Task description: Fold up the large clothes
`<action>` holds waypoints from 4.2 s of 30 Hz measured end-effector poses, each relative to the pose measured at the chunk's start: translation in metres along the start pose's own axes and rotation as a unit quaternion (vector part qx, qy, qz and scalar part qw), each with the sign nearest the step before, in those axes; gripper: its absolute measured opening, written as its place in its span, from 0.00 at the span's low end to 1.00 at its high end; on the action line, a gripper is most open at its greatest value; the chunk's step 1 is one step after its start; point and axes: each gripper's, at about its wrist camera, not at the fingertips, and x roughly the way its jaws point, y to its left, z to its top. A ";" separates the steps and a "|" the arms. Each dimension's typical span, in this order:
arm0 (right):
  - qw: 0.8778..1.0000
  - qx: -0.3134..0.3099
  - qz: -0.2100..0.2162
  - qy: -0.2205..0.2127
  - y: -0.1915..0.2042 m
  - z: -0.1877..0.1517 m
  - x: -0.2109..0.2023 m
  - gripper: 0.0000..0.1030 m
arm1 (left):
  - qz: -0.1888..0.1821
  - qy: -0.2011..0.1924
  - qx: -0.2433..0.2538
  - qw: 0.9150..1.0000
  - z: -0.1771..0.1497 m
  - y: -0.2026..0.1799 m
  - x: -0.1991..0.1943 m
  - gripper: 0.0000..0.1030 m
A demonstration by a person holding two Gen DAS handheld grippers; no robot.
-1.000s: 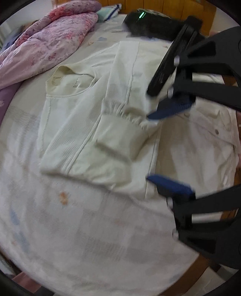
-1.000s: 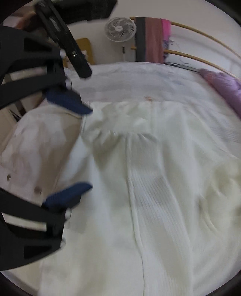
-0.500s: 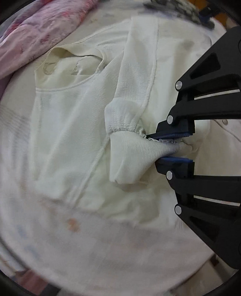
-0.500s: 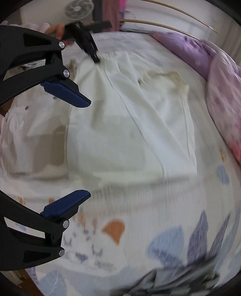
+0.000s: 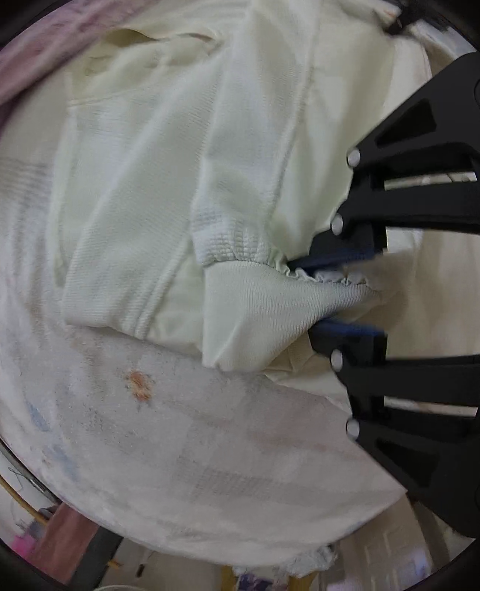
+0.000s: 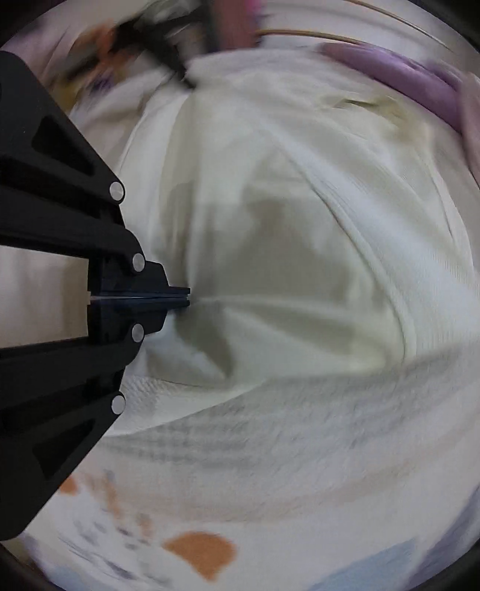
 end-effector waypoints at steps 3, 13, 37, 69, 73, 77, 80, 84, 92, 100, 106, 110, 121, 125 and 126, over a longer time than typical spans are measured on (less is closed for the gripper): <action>0.997 -0.033 -0.059 -0.023 0.008 -0.006 -0.036 0.06 | 0.014 -0.017 0.014 1.000 -0.004 0.000 -0.020 0.59; 0.992 -0.036 -0.116 0.038 -0.004 -0.003 -0.020 0.04 | -0.021 0.054 0.049 0.997 -0.035 -0.017 0.004 0.00; 0.993 -0.035 -0.115 -0.017 0.002 0.151 -0.039 0.09 | -0.051 0.004 0.048 0.998 0.047 -0.038 -0.001 0.58; 0.982 -0.055 -0.115 -0.139 0.135 0.018 -0.160 0.86 | -0.133 -0.060 0.067 0.987 0.087 0.073 -0.118 0.88; 0.984 -0.025 -0.118 -0.127 0.134 0.021 -0.161 0.86 | -0.141 -0.040 0.070 0.987 0.108 0.072 -0.106 0.88; 0.983 -0.012 -0.133 -0.123 0.127 0.022 -0.163 0.86 | -0.156 -0.021 0.058 0.986 0.130 0.067 -0.084 0.88; 0.985 0.005 -0.125 -0.121 0.117 0.021 -0.163 0.86 | -0.147 0.002 0.062 0.987 0.147 0.058 -0.063 0.88; 0.987 0.024 -0.128 -0.098 0.099 0.026 -0.150 0.86 | -0.134 0.012 0.079 0.988 0.166 0.043 -0.040 0.88; 0.987 0.062 -0.137 -0.058 0.065 0.045 -0.118 0.86 | -0.087 0.052 0.099 0.990 0.197 0.007 0.034 0.88; 0.986 0.079 -0.146 -0.032 0.045 0.074 -0.096 0.86 | -0.073 0.021 0.161 0.984 0.194 -0.016 0.048 0.28; 0.990 0.067 -0.122 -0.014 0.037 0.119 -0.072 0.86 | -0.106 0.040 0.112 0.987 0.199 0.000 0.025 0.18; 0.992 0.039 -0.122 -0.014 0.033 0.162 -0.056 0.86 | -0.132 0.032 0.110 0.985 0.197 0.017 0.008 0.18; 0.980 -0.082 -0.180 0.032 0.040 0.233 0.016 0.87 | -0.112 0.016 0.122 0.986 0.194 0.020 -0.011 0.18; 0.978 -0.087 -0.187 0.031 0.045 0.223 0.019 0.63 | -0.100 0.010 0.133 0.986 0.192 0.012 -0.012 0.18; 0.979 -0.082 -0.182 0.033 0.047 0.220 0.017 0.44 | -0.095 0.007 0.137 0.986 0.188 -0.008 -0.013 0.18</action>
